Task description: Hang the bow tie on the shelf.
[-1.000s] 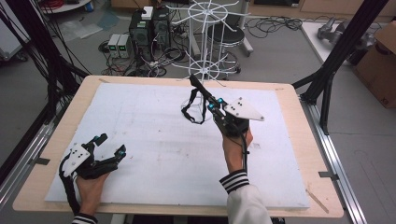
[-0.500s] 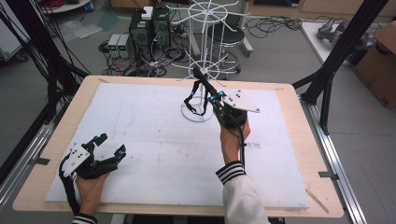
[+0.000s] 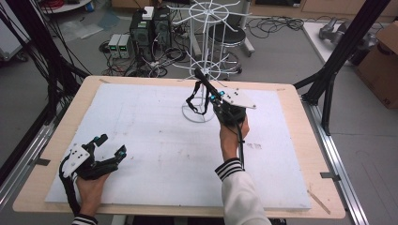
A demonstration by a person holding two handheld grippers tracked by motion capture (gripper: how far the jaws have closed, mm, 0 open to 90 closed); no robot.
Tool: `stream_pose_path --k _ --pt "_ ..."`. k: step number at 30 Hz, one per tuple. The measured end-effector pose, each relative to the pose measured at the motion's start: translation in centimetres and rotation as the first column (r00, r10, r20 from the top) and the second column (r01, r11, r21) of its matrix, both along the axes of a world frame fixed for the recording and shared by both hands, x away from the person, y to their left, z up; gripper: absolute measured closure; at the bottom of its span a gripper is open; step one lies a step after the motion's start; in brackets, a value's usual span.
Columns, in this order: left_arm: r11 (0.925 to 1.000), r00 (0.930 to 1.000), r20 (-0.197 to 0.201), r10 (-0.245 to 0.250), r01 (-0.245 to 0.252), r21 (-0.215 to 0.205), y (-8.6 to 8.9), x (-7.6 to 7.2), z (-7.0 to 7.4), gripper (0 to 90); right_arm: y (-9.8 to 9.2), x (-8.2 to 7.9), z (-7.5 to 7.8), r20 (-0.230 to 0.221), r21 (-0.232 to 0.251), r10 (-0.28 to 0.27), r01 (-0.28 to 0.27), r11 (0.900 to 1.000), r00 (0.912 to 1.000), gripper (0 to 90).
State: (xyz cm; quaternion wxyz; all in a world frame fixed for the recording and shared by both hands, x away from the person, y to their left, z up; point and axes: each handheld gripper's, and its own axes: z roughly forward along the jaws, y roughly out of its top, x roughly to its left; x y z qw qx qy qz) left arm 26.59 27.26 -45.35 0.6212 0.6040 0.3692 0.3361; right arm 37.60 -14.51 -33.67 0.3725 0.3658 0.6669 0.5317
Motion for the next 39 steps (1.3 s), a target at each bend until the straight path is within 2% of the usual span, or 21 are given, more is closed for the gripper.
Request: stream_pose_path --k 4,10,12,14,16,19,21,22,25,28,31,34,36,39 --pt "1.0 1.0 -0.001 0.001 -0.001 0.0 0.0 0.0 0.0 15.0 -0.1 0.2 -0.1 -0.01 -0.013 0.002 -0.002 1.0 1.0 84.3" --pt "1.0 1.0 -0.004 0.004 -0.004 -0.007 0.0 0.0 0.0 15.0 -0.3 0.1 -0.2 -0.047 -0.034 0.011 -0.012 0.999 0.9989 71.1" --pt "0.9999 1.0 -0.006 0.007 -0.007 -0.012 0.0 0.1 0.0 15.1 -0.4 -0.1 -0.2 -0.063 -0.034 0.026 -0.028 0.999 0.9977 57.3" --pt "0.9999 1.0 -0.005 0.006 -0.006 -0.011 0.0 0.0 0.0 15.1 -0.6 -0.5 -0.2 -0.106 -0.023 0.041 -0.043 0.999 0.9935 44.0" --pt "1.0 1.0 -0.001 0.004 -0.004 0.001 0.0 0.0 0.0 15.2 -0.9 -1.1 -0.4 -0.115 -0.015 0.066 -0.068 0.998 0.9911 32.7" --pt "1.0 1.0 -0.002 0.004 -0.004 -0.001 0.0 0.0 0.0 15.2 -1.4 -2.2 -0.9 -0.14 -0.009 0.108 -0.11 0.994 0.9843 19.0" --pt "1.0 1.0 -0.003 0.005 -0.005 -0.003 0.0 0.0 0.0 15.1 -1.8 -3.0 -1.3 -0.162 -0.032 0.121 -0.128 0.991 0.9793 11.1" --pt "1.0 1.0 -0.002 0.005 -0.005 -0.001 0.0 0.0 0.0 15.1 -2.0 -3.5 -1.5 -0.177 -0.031 0.13 -0.137 0.99 0.9757 11.0" --pt "1.0 1.0 -0.001 0.003 -0.003 0.004 0.0 0.0 0.0 15.2 -3.3 -5.3 -2.4 -0.144 -0.014 0.161 -0.165 0.986 0.9763 10.9" --pt "1.0 1.0 0.0 0.003 -0.003 0.005 -0.1 0.0 0.0 15.1 -5.1 -7.4 -3.8 -0.128 -0.001 0.169 -0.17 0.985 0.9773 10.9" --pt "0.9999 1.0 0.01 -0.002 0.001 0.016 -0.2 -0.1 0.0 15.2 -6.8 -9.2 -5.5 -0.105 -0.009 0.145 -0.146 0.989 0.9839 10.6" --pt "0.9997 0.9999 0.012 -0.005 0.004 0.023 -0.2 -0.1 0.0 15.2 -8.3 -10.3 -7.1 -0.096 0.022 0.133 -0.132 0.991 0.9864 8.9" --pt "0.9999 0.9999 0.01 -0.003 0.003 0.016 -0.2 -0.1 0.0 15.1 -9.2 -10.8 -8.0 -0.08 0.03 0.113 -0.111 0.993 0.9904 0.5" --pt "0.9998 0.9999 0.012 -0.005 0.005 0.018 -0.2 -0.1 0.0 15.2 -10.3 -11.0 -9.0 -0.085 0.052 0.087 -0.083 0.995 0.9925 0.5"
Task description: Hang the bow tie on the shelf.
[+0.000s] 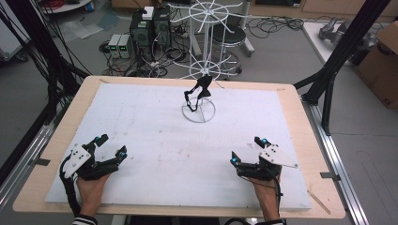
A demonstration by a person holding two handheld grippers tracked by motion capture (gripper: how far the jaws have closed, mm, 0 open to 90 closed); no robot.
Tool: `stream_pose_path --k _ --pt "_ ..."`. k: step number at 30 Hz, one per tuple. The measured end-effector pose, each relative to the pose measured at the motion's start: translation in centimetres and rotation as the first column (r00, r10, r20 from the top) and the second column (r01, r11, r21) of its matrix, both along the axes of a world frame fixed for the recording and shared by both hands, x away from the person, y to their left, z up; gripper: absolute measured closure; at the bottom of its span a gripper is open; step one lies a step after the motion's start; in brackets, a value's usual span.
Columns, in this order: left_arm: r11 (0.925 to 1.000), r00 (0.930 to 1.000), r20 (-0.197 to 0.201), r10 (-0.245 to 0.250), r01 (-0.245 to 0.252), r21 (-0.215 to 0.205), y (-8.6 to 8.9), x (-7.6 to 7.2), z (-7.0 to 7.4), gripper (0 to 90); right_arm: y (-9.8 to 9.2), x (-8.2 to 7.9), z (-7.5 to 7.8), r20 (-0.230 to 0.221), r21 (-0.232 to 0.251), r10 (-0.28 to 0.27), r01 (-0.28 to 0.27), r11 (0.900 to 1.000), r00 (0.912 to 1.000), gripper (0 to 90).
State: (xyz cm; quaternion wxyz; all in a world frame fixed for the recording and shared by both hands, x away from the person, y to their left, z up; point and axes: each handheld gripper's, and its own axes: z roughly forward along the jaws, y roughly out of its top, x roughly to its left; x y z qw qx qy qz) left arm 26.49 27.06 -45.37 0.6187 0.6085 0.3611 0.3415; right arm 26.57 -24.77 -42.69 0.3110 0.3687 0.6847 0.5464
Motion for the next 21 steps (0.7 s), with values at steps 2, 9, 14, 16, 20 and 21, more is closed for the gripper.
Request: stream_pose_path --k 2,9,14,16,20,21 --pt "1.0 1.0 0.001 0.001 -0.001 0.005 0.0 0.0 0.0 15.1 -0.5 -0.1 -0.5 -0.005 0.0 -0.022 0.022 1.0 0.9998 0.4" --pt "1.0 1.0 0.0 0.002 -0.002 0.006 0.0 0.0 0.0 15.1 -1.5 -0.6 -1.9 0.021 -0.01 -0.034 0.035 0.999 0.9992 0.4" --pt "1.0 1.0 0.003 0.001 -0.001 0.009 0.0 0.0 0.0 15.1 -2.0 -0.7 -2.3 0.048 0.014 -0.049 0.048 0.999 0.9976 0.4" --pt "1.0 1.0 0.003 0.002 -0.002 0.009 -0.1 0.0 0.0 15.1 -2.1 -0.7 -2.3 0.045 0.026 -0.057 0.056 0.998 0.9974 0.5" --pt "1.0 1.0 0.003 0.003 -0.003 0.007 0.0 0.0 0.0 15.2 -2.1 -0.7 -2.4 0.049 0.028 -0.065 0.064 0.998 0.9967 0.5" --pt "1.0 1.0 0.002 0.004 -0.004 0.006 0.0 0.0 0.0 15.1 -2.1 -0.8 -2.4 0.053 0.031 -0.07 0.068 0.997 0.9962 0.5"
